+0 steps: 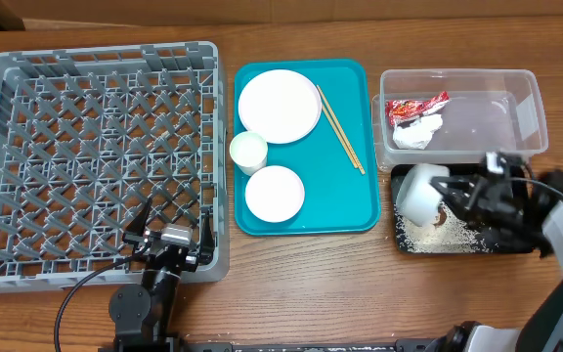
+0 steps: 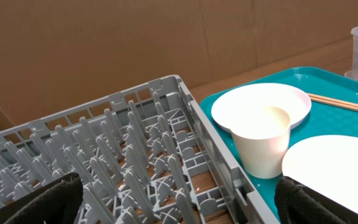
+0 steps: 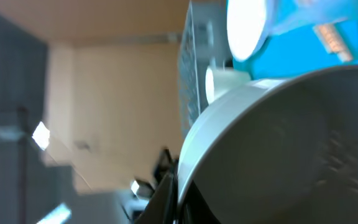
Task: Sort waste into correct bins and load items into the dishwasher
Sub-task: 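Tip the bowl with the right gripper to dump rice onto the black tray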
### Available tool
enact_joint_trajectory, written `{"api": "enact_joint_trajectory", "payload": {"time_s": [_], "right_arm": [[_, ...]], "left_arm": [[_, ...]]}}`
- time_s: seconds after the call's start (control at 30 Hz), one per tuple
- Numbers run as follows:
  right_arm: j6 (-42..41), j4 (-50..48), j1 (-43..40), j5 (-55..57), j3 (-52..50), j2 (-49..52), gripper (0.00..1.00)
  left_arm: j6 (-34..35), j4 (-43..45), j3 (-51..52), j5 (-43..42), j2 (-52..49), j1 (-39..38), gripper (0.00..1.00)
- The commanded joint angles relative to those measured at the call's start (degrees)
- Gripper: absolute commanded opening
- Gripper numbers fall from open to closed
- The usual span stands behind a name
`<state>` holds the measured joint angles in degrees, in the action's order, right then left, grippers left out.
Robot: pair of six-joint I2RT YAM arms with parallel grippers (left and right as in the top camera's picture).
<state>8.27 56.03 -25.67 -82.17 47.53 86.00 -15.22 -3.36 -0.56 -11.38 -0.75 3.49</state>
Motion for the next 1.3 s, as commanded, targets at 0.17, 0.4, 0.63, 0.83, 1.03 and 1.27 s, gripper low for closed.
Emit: {"api": "enact_joint_trajectory", "payload": {"time_s": [0.17,0.4,0.63,0.83,1.03,1.27], "right_arm": [[-13.49,0.17,19.26,26.16,17.79,-10.32,0.04],[-25.75,-10.32,28.59,31.56,19.30,-9.81,0.04],[-26.75,-9.68,27.93,30.49,19.30,-10.23,0.04],[-18.05,0.07,18.27,24.44,18.69,-13.22,0.04],[-0.90,2.75,4.66,5.57,10.03,-12.83,0.04],[5.40,-4.96,-4.35,-7.78,-3.28,-6.67,0.04]], "left_arm": [[-0.17,0.04,0.28,-0.09,0.50,0.35,1.00],[-0.17,0.04,0.28,-0.09,0.50,0.35,1.00],[-0.17,0.04,0.28,-0.09,0.50,0.35,1.00],[-0.17,0.04,0.28,-0.09,0.50,0.35,1.00],[-0.17,0.04,0.28,-0.09,0.50,0.35,1.00],[-0.17,0.04,0.28,-0.09,0.50,0.35,1.00]]}}
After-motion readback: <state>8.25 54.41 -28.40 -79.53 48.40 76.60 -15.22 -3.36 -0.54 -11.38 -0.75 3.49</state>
